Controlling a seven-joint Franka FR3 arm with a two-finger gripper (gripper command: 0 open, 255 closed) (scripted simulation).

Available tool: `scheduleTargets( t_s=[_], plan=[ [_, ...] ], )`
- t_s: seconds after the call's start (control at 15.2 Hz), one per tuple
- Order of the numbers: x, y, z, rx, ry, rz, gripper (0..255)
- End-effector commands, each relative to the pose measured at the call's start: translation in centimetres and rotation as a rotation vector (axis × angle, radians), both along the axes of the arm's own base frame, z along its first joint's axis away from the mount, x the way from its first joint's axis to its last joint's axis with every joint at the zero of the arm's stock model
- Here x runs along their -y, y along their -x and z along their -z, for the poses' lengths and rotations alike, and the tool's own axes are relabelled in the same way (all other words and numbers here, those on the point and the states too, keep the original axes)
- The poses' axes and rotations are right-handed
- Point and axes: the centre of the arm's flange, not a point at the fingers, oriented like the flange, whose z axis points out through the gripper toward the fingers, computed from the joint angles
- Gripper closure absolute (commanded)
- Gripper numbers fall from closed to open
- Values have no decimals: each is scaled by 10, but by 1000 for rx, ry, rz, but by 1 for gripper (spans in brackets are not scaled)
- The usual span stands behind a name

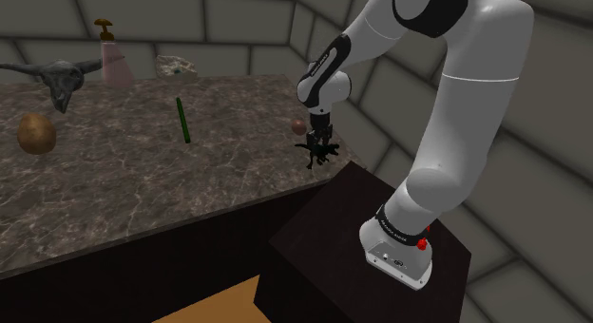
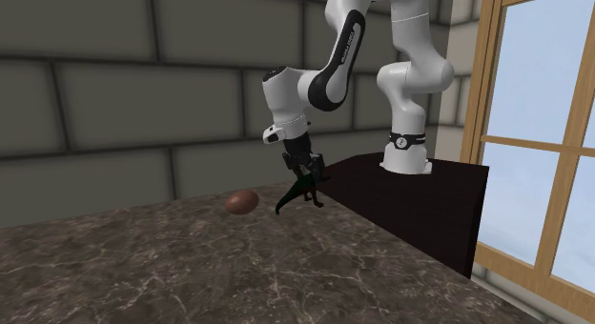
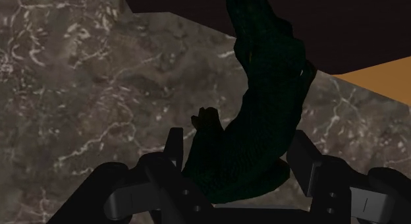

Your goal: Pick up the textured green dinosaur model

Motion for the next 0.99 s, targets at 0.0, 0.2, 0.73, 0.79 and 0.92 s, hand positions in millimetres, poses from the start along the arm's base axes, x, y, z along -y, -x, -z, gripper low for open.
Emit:
scheduleTargets(
  t_s=[0.0, 0.2, 0.73, 0.79, 0.92],
  plan=[
    [0, 0, 1, 1, 1, 0, 255],
    [0, 0, 1, 1, 1, 0, 255],
    [0, 0, -42, 1, 1, 0, 255],
    [0, 0, -47, 1, 1, 0, 255],
    [0, 0, -57, 1, 1, 0, 255]
  ],
)
